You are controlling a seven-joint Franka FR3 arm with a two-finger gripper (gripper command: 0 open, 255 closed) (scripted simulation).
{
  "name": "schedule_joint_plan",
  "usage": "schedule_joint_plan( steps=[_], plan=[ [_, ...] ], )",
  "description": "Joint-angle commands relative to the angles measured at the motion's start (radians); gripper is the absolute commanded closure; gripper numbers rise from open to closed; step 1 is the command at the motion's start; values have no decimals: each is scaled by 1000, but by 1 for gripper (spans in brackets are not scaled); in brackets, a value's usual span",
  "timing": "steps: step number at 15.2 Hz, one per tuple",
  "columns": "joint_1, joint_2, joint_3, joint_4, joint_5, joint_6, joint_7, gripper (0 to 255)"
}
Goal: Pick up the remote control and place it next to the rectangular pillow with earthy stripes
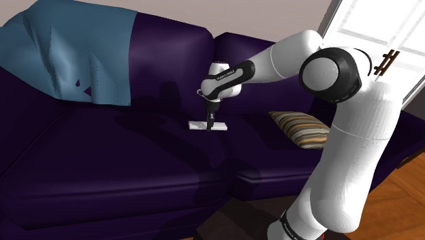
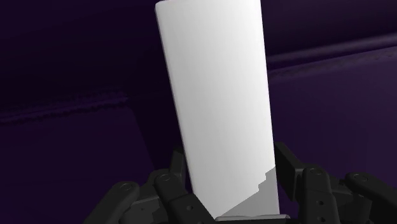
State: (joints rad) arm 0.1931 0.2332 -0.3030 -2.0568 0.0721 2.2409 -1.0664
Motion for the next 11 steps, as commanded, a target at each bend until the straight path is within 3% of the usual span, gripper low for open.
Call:
schedule_joint_plan(
  steps=[1,11],
  plan=[
    [0,2,0,-2,0,-1,0,255],
    [6,-57,-6,39,-24,-97,15,255]
  ],
)
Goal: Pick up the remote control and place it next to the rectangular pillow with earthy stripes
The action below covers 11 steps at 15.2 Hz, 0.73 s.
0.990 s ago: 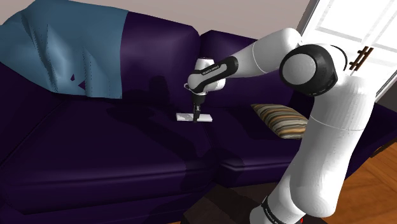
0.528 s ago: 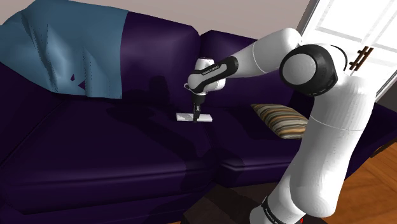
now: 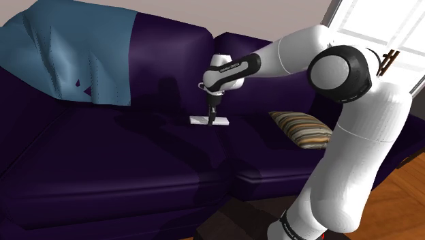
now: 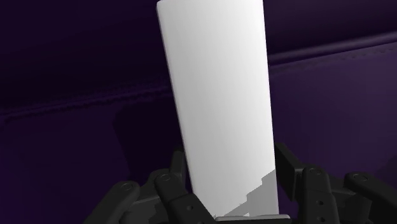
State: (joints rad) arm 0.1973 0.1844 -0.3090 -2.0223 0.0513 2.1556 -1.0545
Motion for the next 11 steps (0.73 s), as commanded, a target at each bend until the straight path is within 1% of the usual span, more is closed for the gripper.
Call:
schedule_joint_plan(
  steps=[1,11],
  plan=[
    [2,-14,-1,10,-6,-24,5,255],
    [6,-69,-4,82,-27,-148,18,255]
  ],
)
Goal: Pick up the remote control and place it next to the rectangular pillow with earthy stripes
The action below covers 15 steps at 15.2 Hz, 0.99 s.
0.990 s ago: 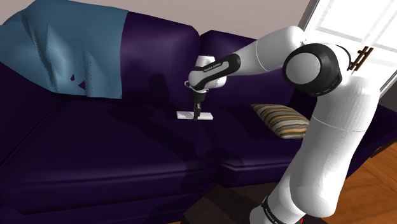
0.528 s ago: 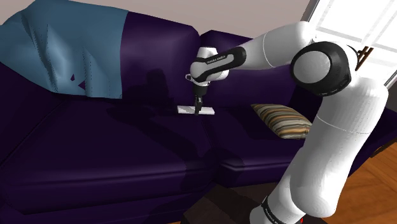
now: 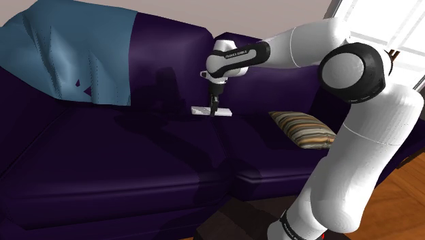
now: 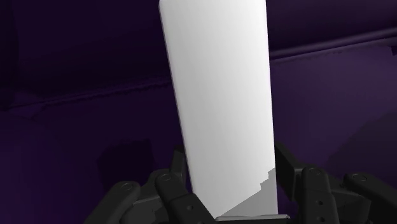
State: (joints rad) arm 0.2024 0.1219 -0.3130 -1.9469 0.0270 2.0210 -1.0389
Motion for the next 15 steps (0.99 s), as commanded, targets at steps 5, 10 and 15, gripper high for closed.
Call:
schedule_joint_plan(
  steps=[5,10,15],
  plan=[
    [2,-27,0,51,-9,-77,7,255],
    [3,-41,-1,102,-15,-141,10,255],
    [4,-51,-1,158,-18,-206,12,255]
  ],
)
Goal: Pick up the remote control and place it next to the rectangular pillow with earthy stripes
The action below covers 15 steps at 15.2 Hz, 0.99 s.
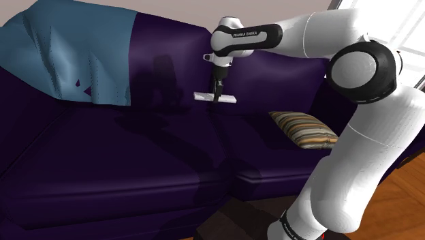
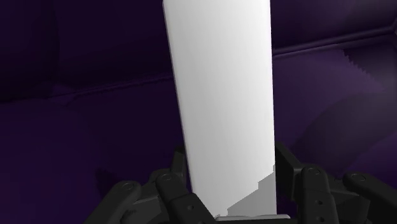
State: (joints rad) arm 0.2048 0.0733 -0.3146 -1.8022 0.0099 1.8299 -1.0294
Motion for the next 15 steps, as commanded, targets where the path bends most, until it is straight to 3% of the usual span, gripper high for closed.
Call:
schedule_joint_plan(
  steps=[1,4,15],
  plan=[
    [1,-3,1,25,-1,-28,2,255],
    [1,-5,1,55,-2,-60,3,255],
    [-74,-347,-64,-302,-131,-22,-90,255]
  ],
)
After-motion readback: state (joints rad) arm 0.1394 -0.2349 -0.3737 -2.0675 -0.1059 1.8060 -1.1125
